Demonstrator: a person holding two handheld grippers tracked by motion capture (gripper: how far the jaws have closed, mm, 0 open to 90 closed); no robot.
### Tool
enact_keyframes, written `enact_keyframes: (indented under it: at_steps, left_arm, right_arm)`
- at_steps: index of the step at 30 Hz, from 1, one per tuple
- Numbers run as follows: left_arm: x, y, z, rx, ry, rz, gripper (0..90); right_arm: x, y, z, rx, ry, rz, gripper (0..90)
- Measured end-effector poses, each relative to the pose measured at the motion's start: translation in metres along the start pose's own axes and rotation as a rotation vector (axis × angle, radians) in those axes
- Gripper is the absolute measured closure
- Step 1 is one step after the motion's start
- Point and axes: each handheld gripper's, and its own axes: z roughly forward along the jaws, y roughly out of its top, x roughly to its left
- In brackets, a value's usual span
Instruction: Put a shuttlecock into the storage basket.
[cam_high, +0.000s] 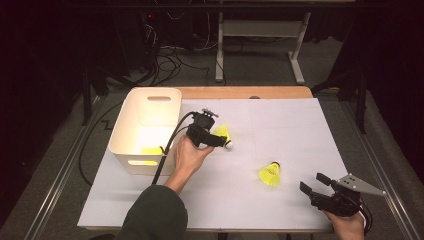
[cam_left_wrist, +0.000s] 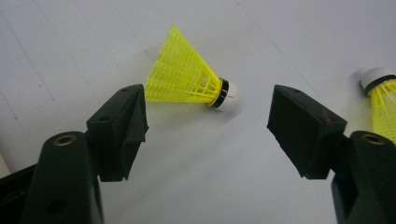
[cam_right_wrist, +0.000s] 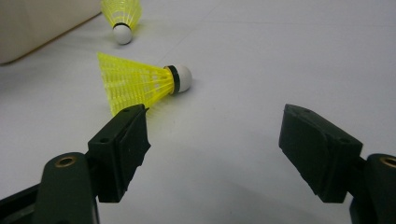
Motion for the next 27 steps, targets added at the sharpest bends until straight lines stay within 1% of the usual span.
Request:
enact_keyframes:
  at_steps: [4, 9, 13, 16, 20, 25, 27]
  left_arm:
    - [0.002, 0.004, 0.006, 0.003, -0.009, -0.007, 28.7]
    - [0.003, 0.010, 0.010, 0.007, -0.002, 0.005, 28.5]
    - [0.005, 0.014, 0.012, 0.008, 0.008, 0.004, 28.6]
    - [0.006, 0.016, 0.011, 0.012, 0.006, 0.011, 28.8]
    - [0.008, 0.021, 0.013, 0.013, 0.009, 0.009, 28.9]
    - [0.009, 0.026, 0.018, 0.021, 0.008, 0.014, 29.1]
    - [0.011, 0.029, 0.022, 0.030, 0.007, 0.010, 29.3]
  right_arm:
    - [0.000, 0.000, 0.000, -0.001, -0.001, 0.000, 24.7]
    - [0.000, 0.000, 0.000, 0.001, -0.001, 0.001, 24.7]
    - [0.000, 0.000, 0.001, 0.004, 0.001, 0.000, 24.7]
    - [0.000, 0.000, 0.001, 0.005, 0.001, -0.002, 24.7]
    - [0.001, 0.000, 0.002, 0.009, 0.001, -0.005, 24.7]
    - [0.000, 0.000, 0.003, 0.014, 0.001, -0.007, 24.7]
    - [0.001, 0.000, 0.003, 0.015, 0.003, -0.006, 24.7]
